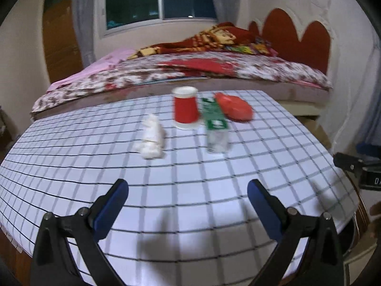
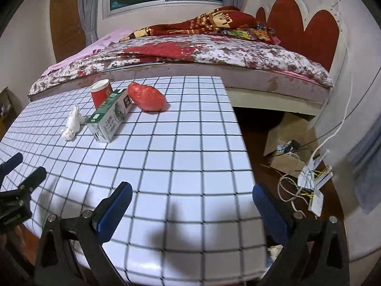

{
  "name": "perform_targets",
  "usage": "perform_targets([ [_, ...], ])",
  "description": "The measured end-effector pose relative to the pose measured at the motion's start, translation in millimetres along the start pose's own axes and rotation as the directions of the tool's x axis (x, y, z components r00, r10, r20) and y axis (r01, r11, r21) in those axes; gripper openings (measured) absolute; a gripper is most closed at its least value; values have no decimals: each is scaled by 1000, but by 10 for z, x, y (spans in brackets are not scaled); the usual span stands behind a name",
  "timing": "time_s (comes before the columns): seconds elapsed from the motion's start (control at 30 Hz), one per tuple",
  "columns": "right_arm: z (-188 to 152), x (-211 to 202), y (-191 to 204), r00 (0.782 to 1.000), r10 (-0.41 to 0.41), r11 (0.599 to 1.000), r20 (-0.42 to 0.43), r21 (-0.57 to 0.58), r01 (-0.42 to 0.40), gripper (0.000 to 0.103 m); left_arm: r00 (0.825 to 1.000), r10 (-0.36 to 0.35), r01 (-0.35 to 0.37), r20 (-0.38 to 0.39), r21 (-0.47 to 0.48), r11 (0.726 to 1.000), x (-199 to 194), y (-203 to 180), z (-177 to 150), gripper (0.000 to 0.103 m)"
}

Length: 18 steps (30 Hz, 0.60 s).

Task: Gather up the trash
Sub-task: 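Move both open grippers back toward the table items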

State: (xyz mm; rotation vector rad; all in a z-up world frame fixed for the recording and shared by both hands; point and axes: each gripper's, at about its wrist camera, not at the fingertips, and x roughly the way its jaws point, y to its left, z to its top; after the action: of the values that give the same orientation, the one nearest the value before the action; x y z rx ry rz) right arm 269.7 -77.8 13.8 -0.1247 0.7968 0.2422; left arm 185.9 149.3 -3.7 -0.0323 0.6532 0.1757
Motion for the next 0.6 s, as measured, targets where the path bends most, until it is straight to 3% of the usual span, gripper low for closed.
perform_targets([
  [0.27,249,367,306,992,120,991,-29,56,-118,102,999,28,-28,-24,-27,999,410,407,141,98],
  [0.6,662,853,592,984,178,983,19,42,-179,102,990,-55,44,-130,-84,995,1203,611,341,81],
])
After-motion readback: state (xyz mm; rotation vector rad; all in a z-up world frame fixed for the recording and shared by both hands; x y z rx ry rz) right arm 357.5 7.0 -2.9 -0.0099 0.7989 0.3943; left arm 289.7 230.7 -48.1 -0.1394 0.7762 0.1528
